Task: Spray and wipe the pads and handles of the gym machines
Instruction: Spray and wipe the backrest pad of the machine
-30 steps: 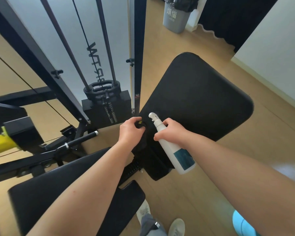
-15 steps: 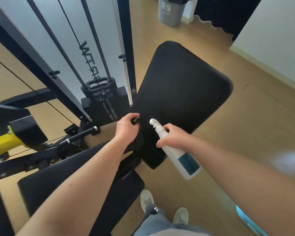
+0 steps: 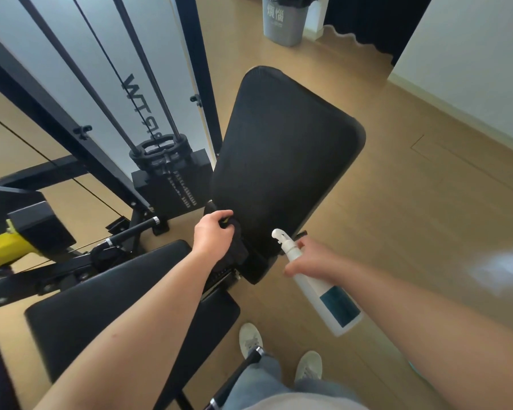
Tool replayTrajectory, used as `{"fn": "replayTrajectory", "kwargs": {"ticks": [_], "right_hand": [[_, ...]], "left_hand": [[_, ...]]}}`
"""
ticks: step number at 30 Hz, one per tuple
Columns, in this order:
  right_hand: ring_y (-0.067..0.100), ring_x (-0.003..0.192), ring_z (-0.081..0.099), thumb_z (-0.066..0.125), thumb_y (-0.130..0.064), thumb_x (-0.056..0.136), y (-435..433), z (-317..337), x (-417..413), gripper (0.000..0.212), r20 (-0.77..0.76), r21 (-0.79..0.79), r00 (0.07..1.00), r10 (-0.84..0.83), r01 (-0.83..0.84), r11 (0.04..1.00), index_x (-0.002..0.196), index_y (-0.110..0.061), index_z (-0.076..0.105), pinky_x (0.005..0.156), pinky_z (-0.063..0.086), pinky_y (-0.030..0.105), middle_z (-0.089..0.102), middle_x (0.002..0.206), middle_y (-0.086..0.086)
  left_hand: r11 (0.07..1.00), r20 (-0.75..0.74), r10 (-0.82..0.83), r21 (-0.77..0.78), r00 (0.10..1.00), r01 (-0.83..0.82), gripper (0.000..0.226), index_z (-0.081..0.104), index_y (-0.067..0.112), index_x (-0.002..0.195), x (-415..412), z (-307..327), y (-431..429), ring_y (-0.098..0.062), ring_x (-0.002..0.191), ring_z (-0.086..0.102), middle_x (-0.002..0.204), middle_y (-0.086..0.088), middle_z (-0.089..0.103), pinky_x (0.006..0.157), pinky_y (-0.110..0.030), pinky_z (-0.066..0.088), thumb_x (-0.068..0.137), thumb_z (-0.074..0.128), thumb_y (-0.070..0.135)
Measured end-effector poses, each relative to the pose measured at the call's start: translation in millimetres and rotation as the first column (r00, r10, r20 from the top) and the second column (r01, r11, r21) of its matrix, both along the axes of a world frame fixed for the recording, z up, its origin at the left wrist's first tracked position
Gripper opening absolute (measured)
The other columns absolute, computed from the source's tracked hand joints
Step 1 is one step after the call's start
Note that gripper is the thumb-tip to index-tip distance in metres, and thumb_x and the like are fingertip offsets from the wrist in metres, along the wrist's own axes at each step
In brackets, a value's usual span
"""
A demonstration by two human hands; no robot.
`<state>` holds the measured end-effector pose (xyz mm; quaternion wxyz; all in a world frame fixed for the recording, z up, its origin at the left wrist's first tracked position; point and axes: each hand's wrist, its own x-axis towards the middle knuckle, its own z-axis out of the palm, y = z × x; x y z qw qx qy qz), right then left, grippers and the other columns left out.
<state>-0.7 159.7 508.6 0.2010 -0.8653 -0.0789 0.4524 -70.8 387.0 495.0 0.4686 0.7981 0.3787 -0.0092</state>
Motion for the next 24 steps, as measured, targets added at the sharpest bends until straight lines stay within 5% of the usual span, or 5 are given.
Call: {"fn": "replayTrajectory", "kwargs": {"ticks": [7, 12, 16, 21, 24], "right_hand": [[0.015, 0.087, 0.062, 0.081, -0.037, 0.079, 20.0, -18.9, -11.6, 0.065, 0.029, -0.001, 0.997, 0.074, -0.073, 0.997, 0.132, -0.025, 0.046, 0.064, 0.049, 0.031, 0.058, 0.105, -0.004], [0.02, 0.095, 0.064, 0.082, -0.045, 0.073, 54.1, -30.4, -14.2, 0.081, 0.013, 0.021, 0.999, 0.039, -0.04, 0.999, 0.141, -0.032, 0.041, 0.083, 0.06, 0.042, 0.059, 0.113, -0.004], [0.018, 0.09, 0.063, 0.082, -0.04, 0.075, 83.1, -32.4, -5.5, 0.062, 0.06, 0.002, 0.998, 0.033, -0.033, 0.999, 0.125, -0.026, 0.048, 0.08, 0.059, 0.039, 0.06, 0.106, -0.003], [0.019, 0.095, 0.065, 0.083, -0.042, 0.072, 118.5, -34.6, 10.5, 0.086, 0.015, 0.055, 1.0, 0.005, -0.006, 0.998, 0.145, -0.032, 0.039, 0.083, 0.059, 0.041, 0.059, 0.113, -0.004], [0.019, 0.091, 0.064, 0.08, -0.036, 0.074, 141.6, -34.4, 20.3, 0.065, 0.114, 0.096, 0.993, 0.002, -0.013, 0.995, 0.13, -0.027, 0.047, 0.082, 0.059, 0.042, 0.061, 0.109, -0.001]], "left_hand": [[0.997, -0.034, 0.075, -0.016, 0.997, -0.076, 0.038, 0.068, 0.033, 0.13, -16.4, -11.5, 2.4, -0.021, 0.109, 0.067, 0.124, 0.004, 0.067, 0.098, -0.04, 0.057, 0.097, 0.064, 0.015], [0.994, -0.028, 0.105, -0.025, 0.994, -0.105, 0.038, 0.067, 0.029, 0.132, -17.7, -17.7, 21.9, -0.022, 0.111, 0.066, 0.127, 0.002, 0.067, 0.098, -0.041, 0.057, 0.098, 0.064, 0.013], [0.99, -0.026, 0.13, -0.047, 0.991, -0.131, 0.038, 0.067, 0.03, 0.131, -11.4, -20.6, 39.7, -0.022, 0.109, 0.066, 0.126, 0.002, 0.066, 0.096, -0.04, 0.058, 0.098, 0.063, 0.013], [0.989, -0.004, 0.134, -0.064, 0.991, -0.134, 0.038, 0.066, 0.026, 0.133, -0.4, -24.2, 59.6, -0.017, 0.115, 0.062, 0.127, 0.004, 0.065, 0.098, -0.033, 0.056, 0.099, 0.062, 0.012], [0.986, 0.003, 0.14, -0.092, 0.99, -0.139, 0.038, 0.066, 0.026, 0.134, 4.3, -29.1, 71.6, -0.018, 0.117, 0.061, 0.129, 0.003, 0.064, 0.1, -0.035, 0.055, 0.099, 0.062, 0.011]]}}
